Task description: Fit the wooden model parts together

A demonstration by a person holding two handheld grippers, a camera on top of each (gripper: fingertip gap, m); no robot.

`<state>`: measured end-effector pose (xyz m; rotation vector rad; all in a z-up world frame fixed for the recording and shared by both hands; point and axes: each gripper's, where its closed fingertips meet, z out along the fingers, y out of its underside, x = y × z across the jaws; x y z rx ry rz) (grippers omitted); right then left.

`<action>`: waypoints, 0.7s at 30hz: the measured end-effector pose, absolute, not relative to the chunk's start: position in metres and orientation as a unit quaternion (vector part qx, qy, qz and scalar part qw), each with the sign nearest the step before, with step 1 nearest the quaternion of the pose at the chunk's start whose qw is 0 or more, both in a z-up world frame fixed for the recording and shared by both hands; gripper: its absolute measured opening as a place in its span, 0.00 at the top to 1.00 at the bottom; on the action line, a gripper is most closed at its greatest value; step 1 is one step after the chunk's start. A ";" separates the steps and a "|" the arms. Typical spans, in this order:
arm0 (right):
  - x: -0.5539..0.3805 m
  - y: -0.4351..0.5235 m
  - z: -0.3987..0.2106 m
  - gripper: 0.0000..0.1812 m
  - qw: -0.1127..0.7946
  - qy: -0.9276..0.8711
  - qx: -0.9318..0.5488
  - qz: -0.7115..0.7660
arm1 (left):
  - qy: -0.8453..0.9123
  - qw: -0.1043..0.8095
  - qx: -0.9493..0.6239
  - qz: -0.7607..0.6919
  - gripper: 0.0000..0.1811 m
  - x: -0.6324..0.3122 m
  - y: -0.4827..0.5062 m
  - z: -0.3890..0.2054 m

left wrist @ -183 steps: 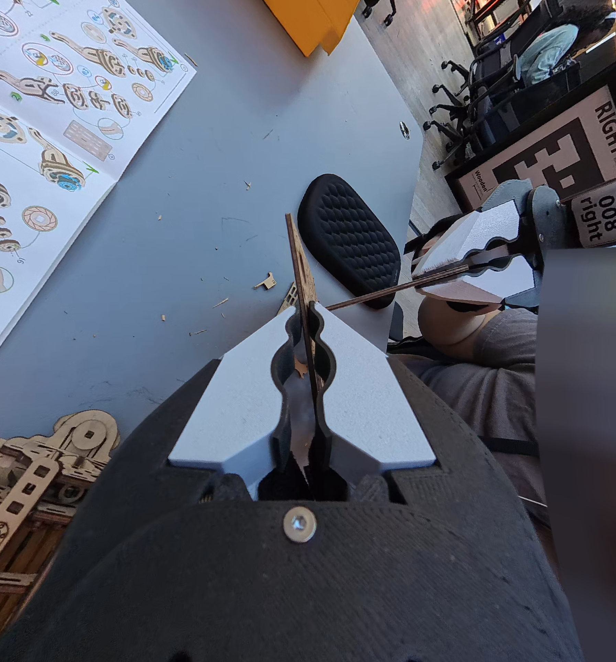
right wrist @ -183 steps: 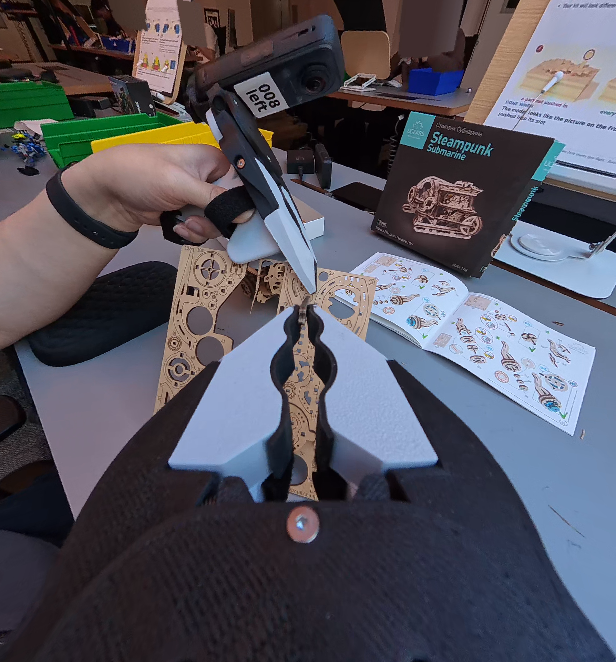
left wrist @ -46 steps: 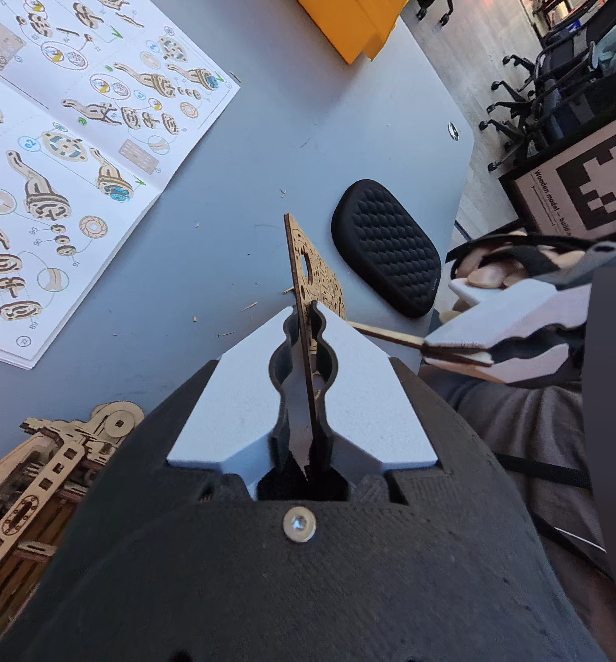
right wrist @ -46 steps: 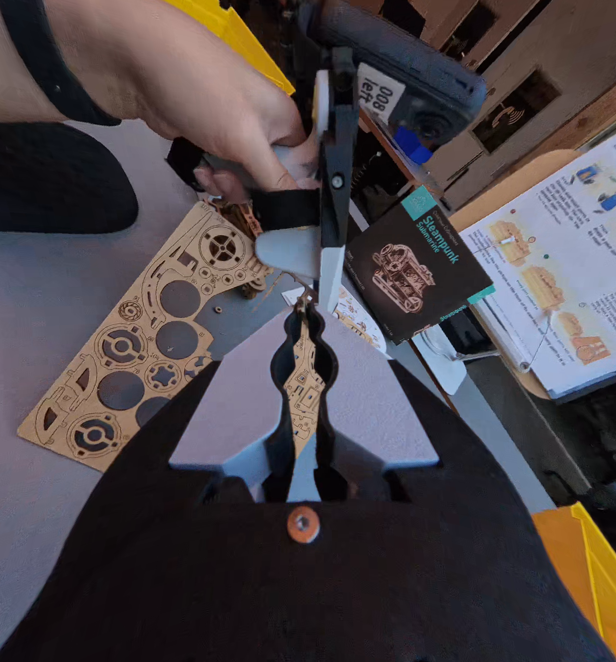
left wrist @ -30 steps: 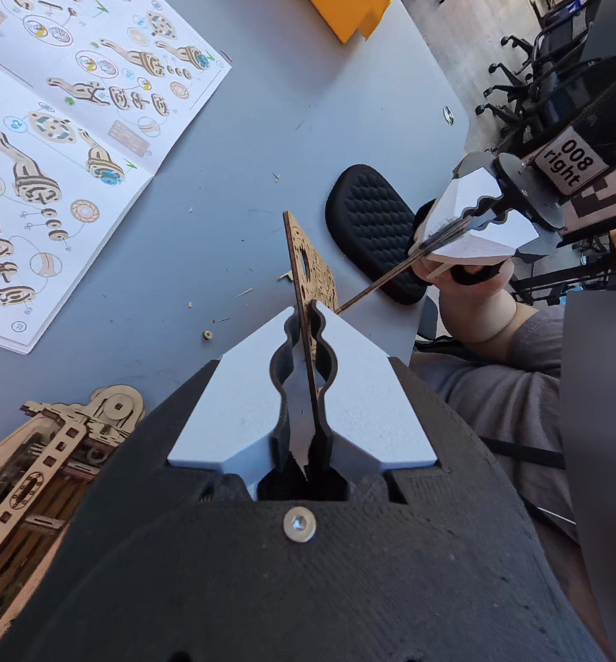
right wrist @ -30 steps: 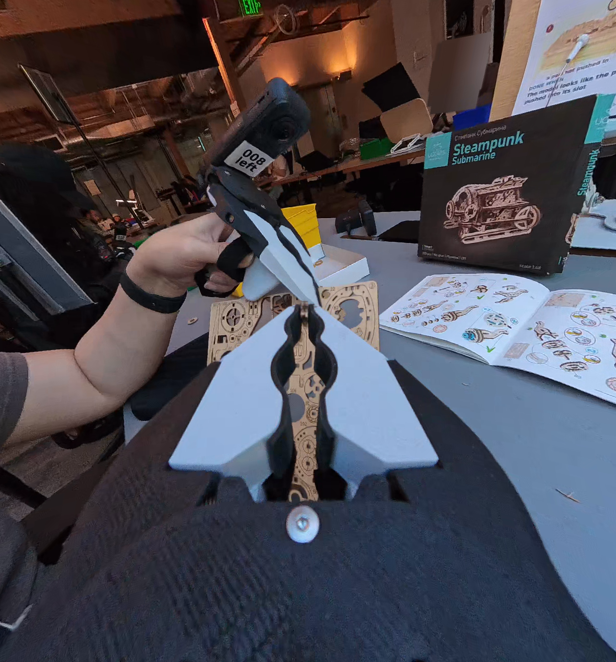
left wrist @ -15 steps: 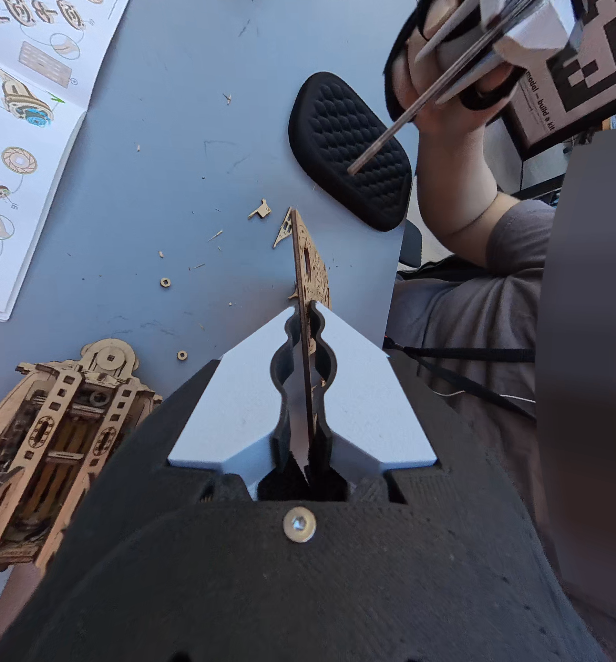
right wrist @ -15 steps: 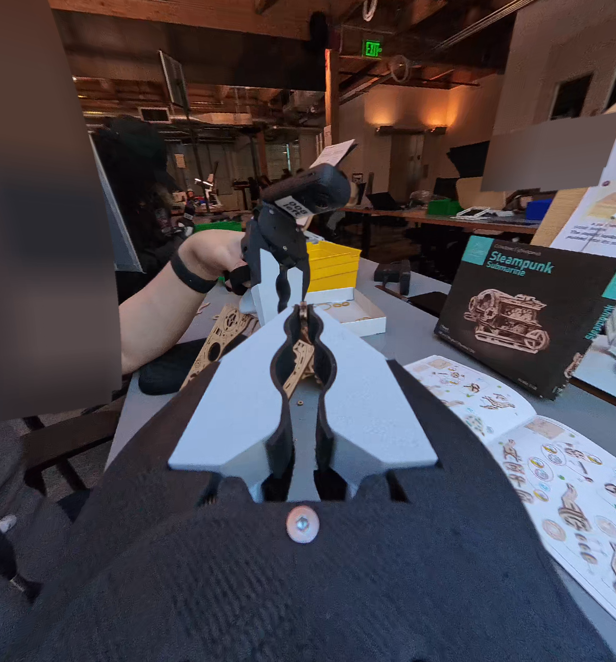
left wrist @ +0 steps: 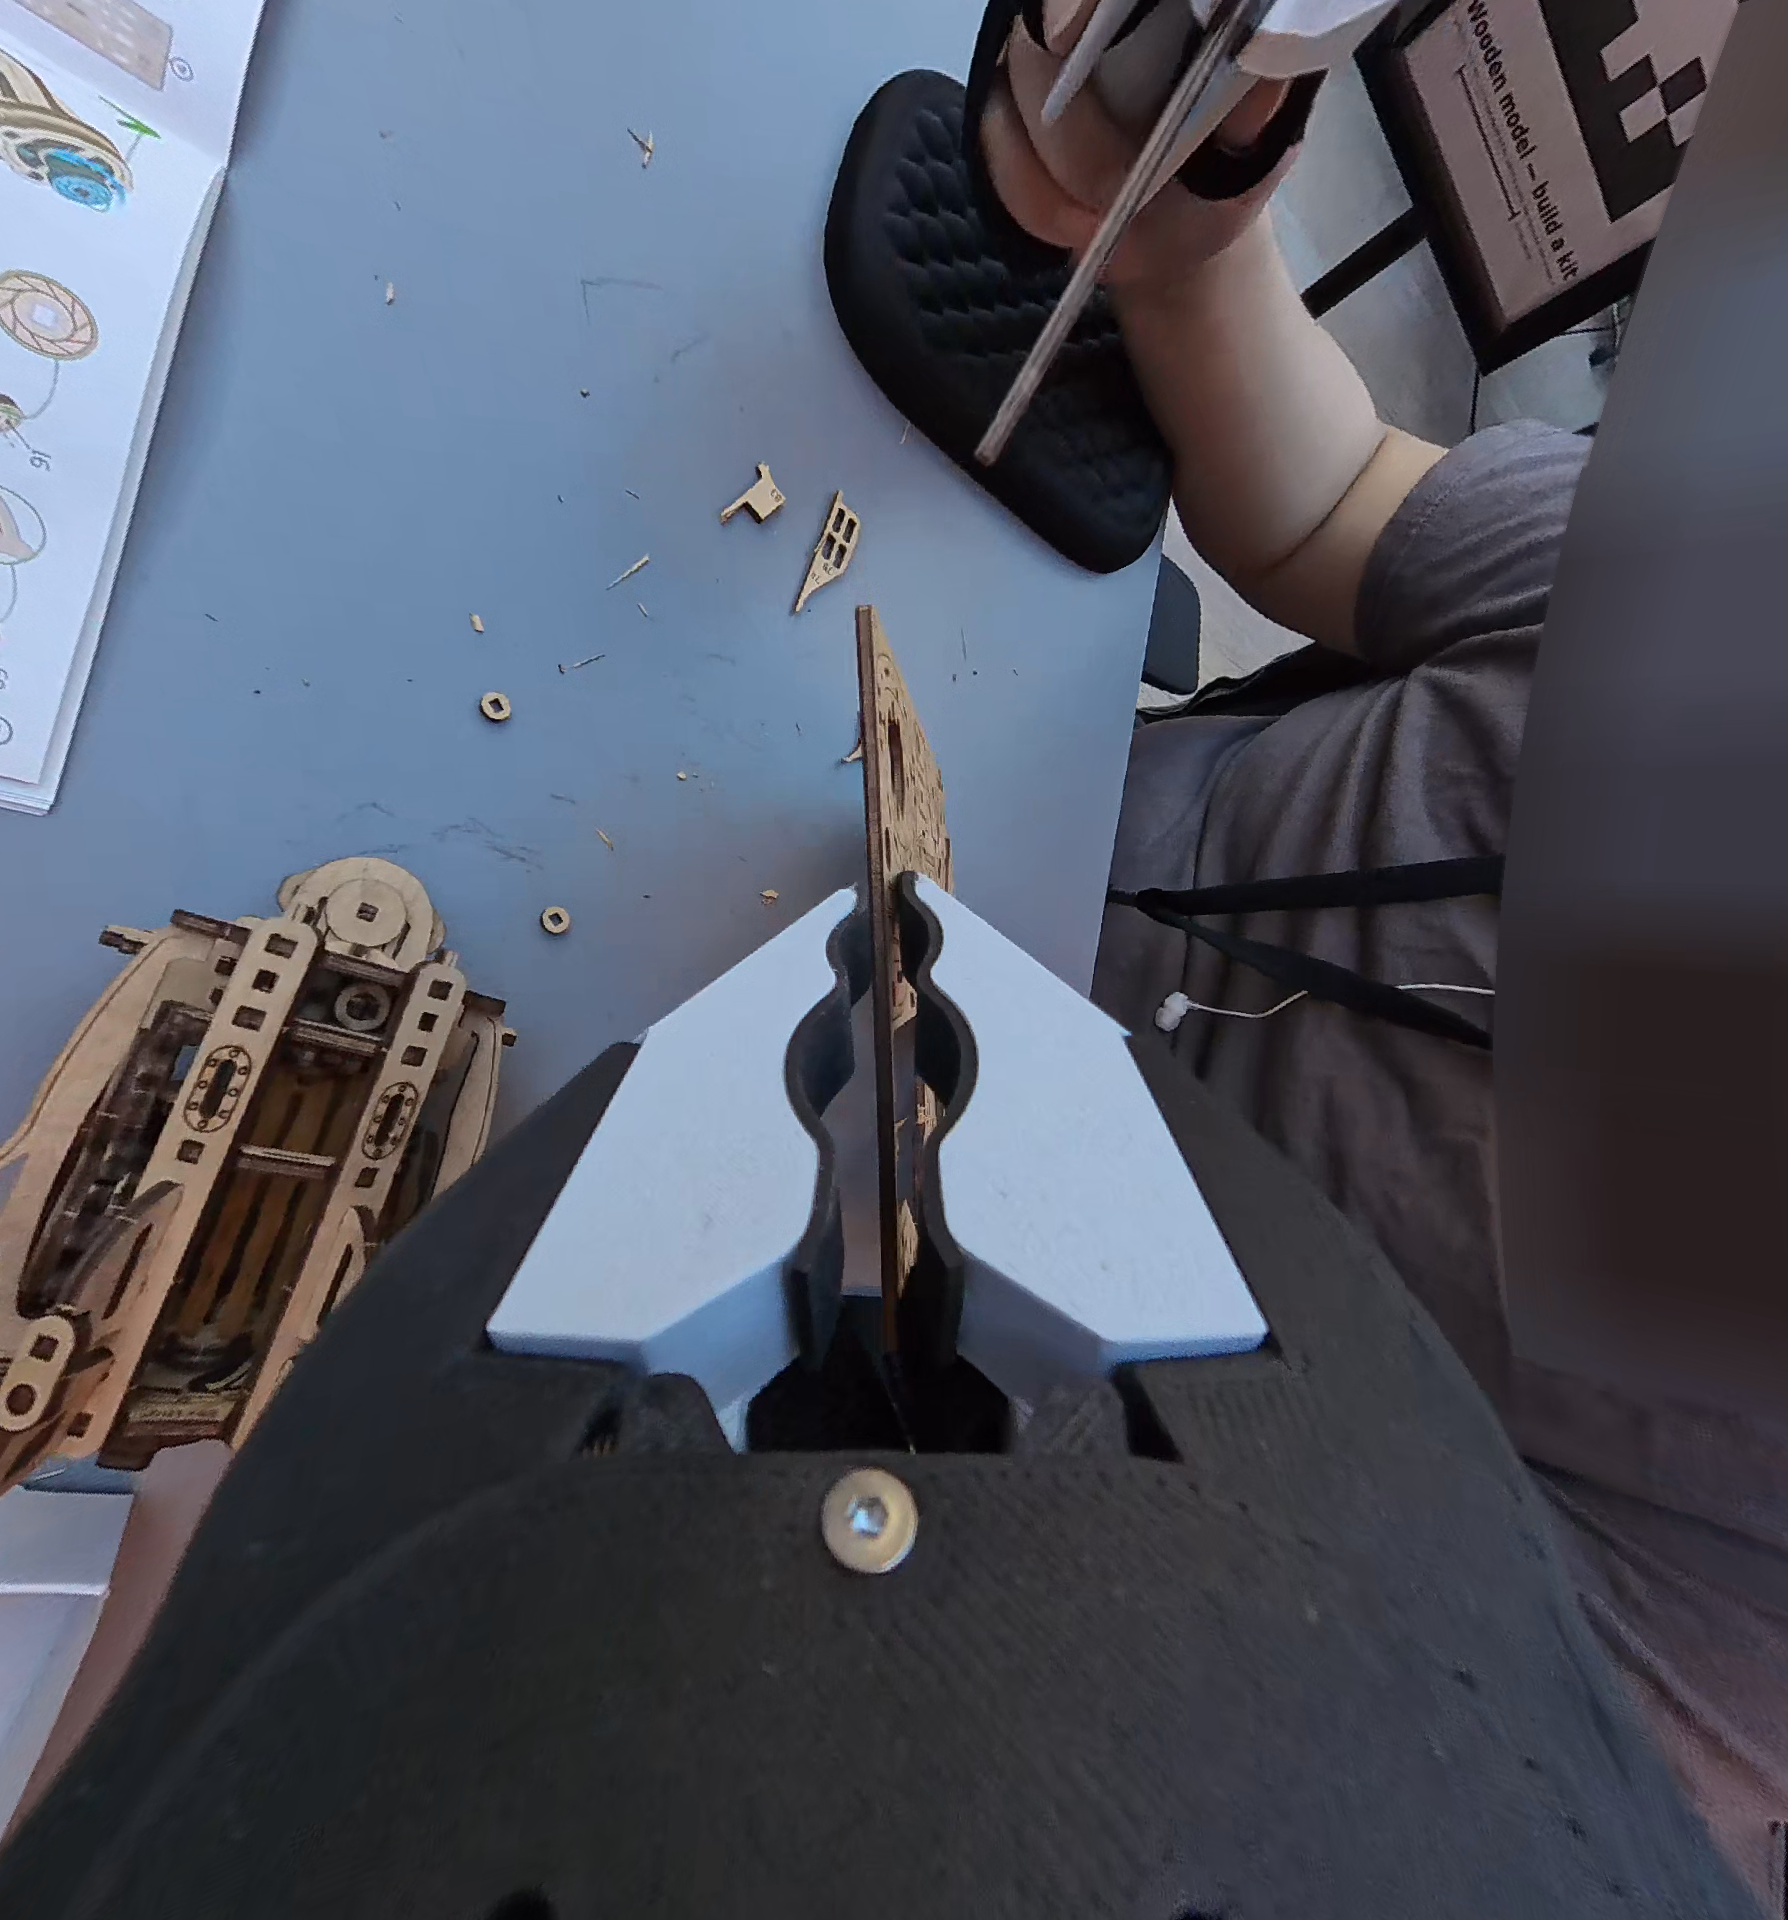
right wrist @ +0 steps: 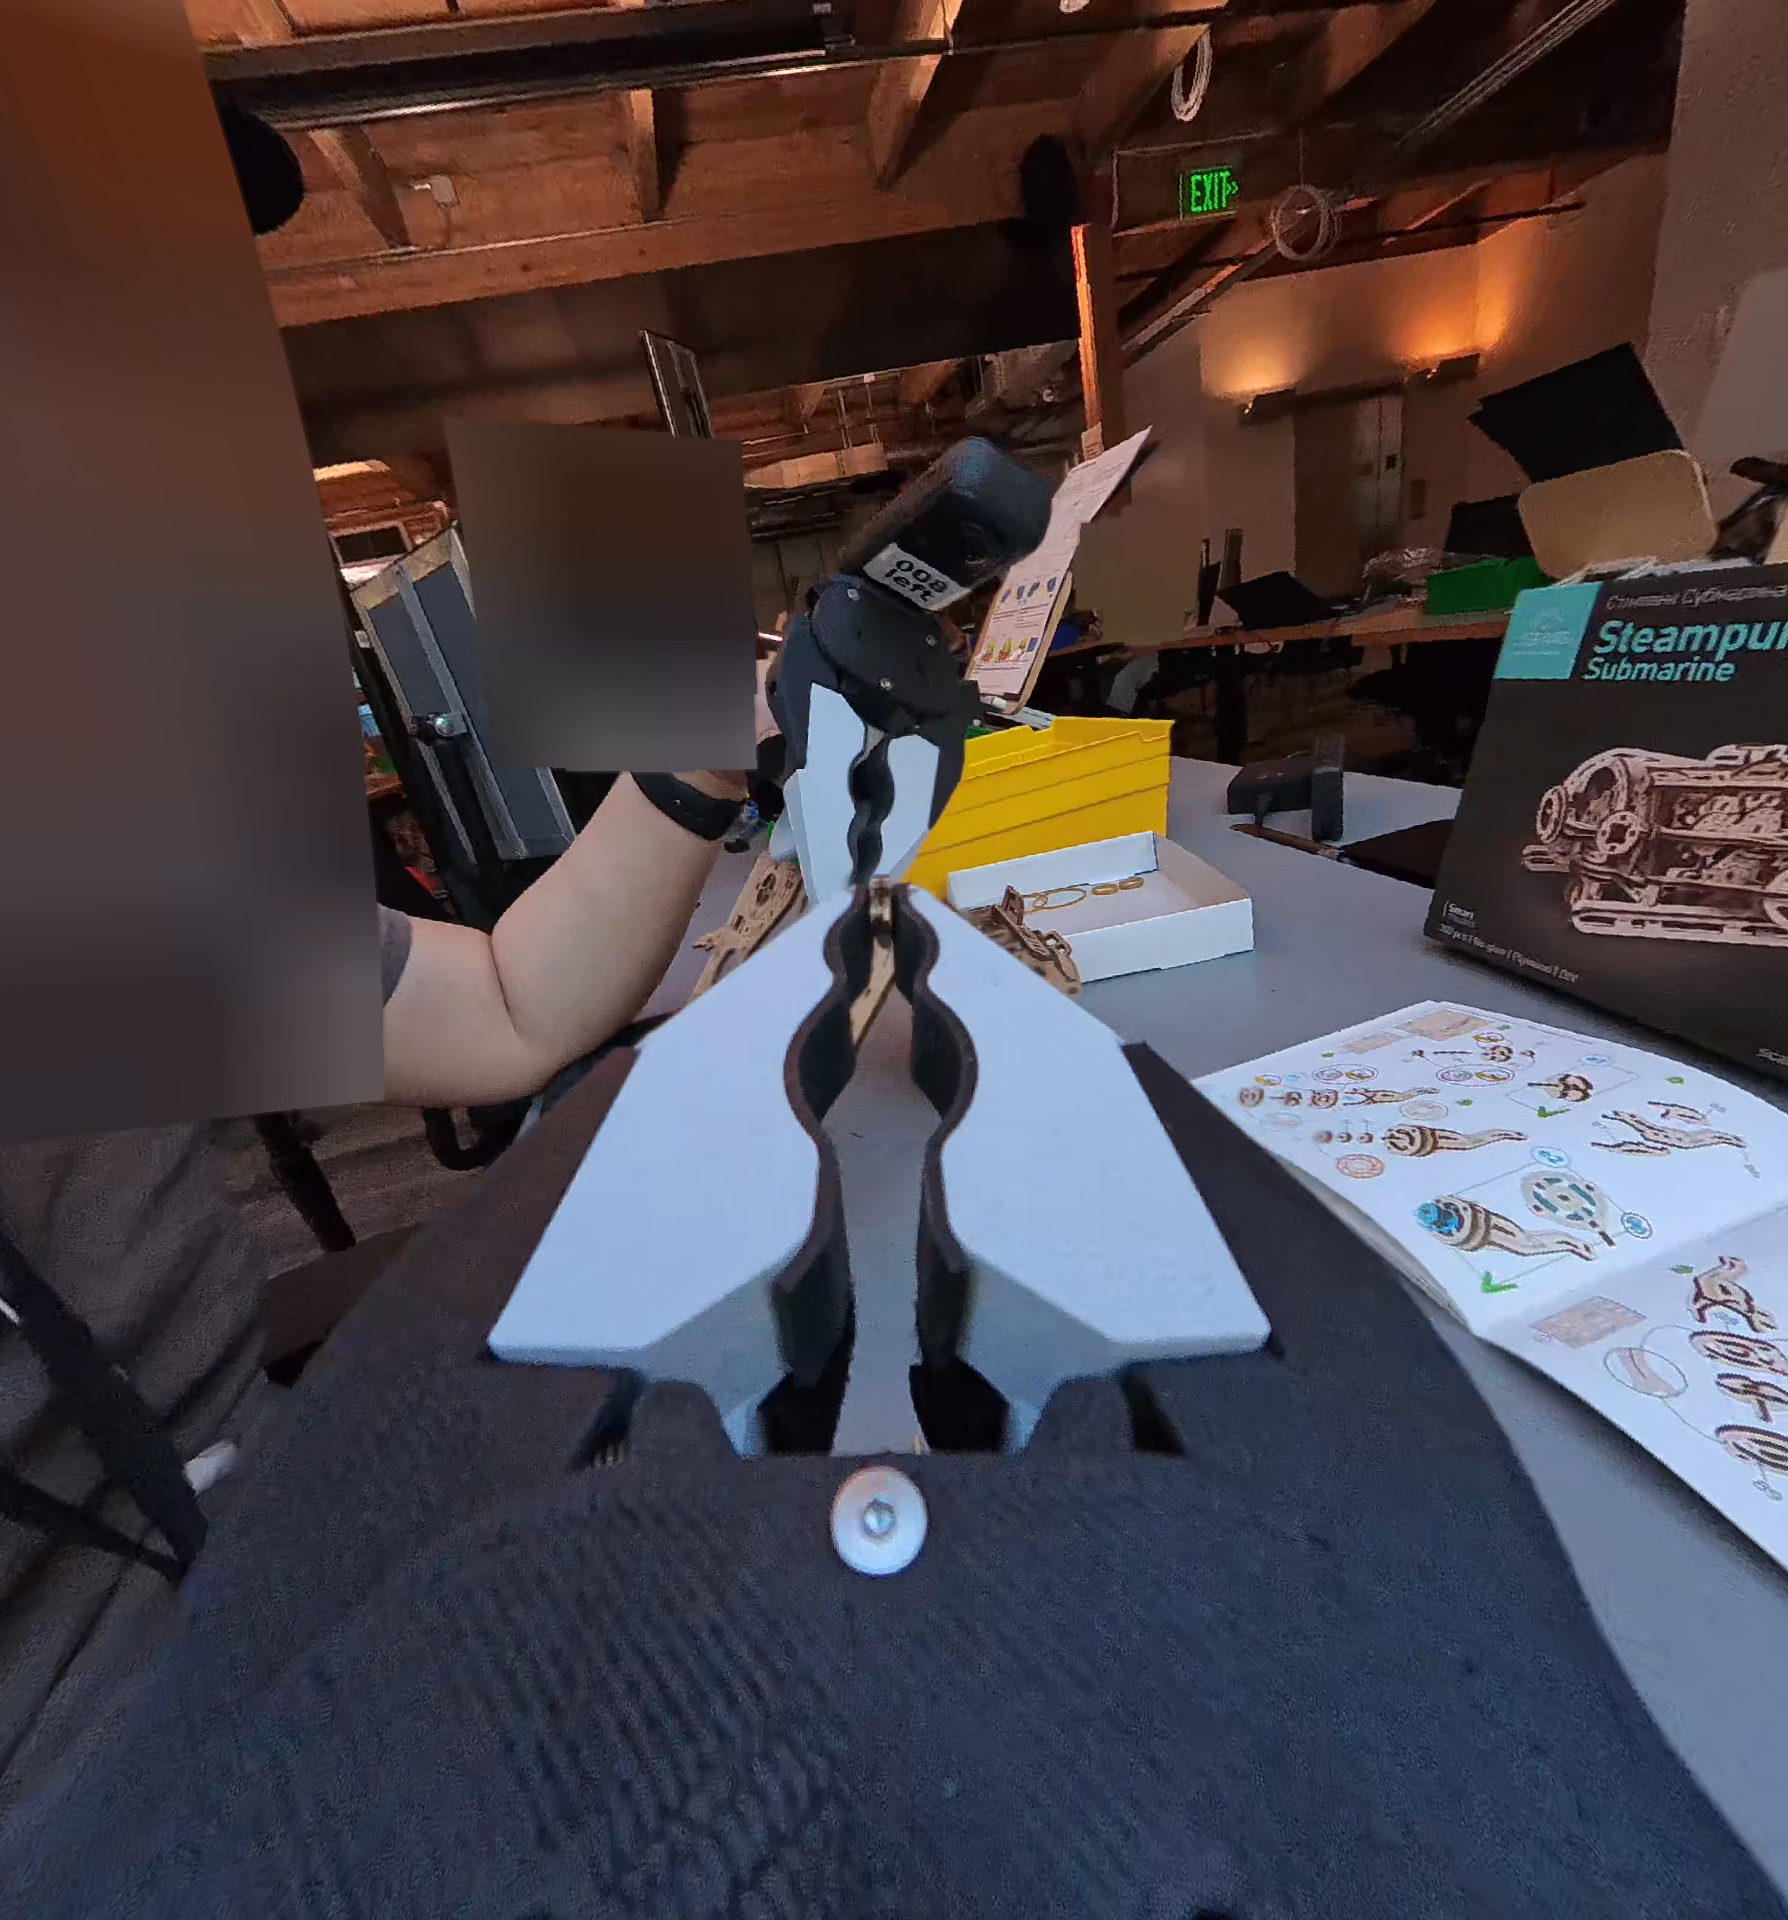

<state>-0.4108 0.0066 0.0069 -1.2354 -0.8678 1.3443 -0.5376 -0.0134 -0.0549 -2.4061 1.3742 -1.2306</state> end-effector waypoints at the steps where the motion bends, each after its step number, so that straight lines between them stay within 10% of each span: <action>1: -0.411 0.005 0.006 0.99 0.520 -0.362 -0.517 0.575 | 0.452 0.055 -0.792 -0.406 0.99 -0.538 -0.013 -0.055; 21: -0.414 0.031 -0.031 0.99 0.445 -0.296 -0.577 0.618 | 0.440 0.029 -0.791 -0.424 0.99 -0.543 -0.010 -0.059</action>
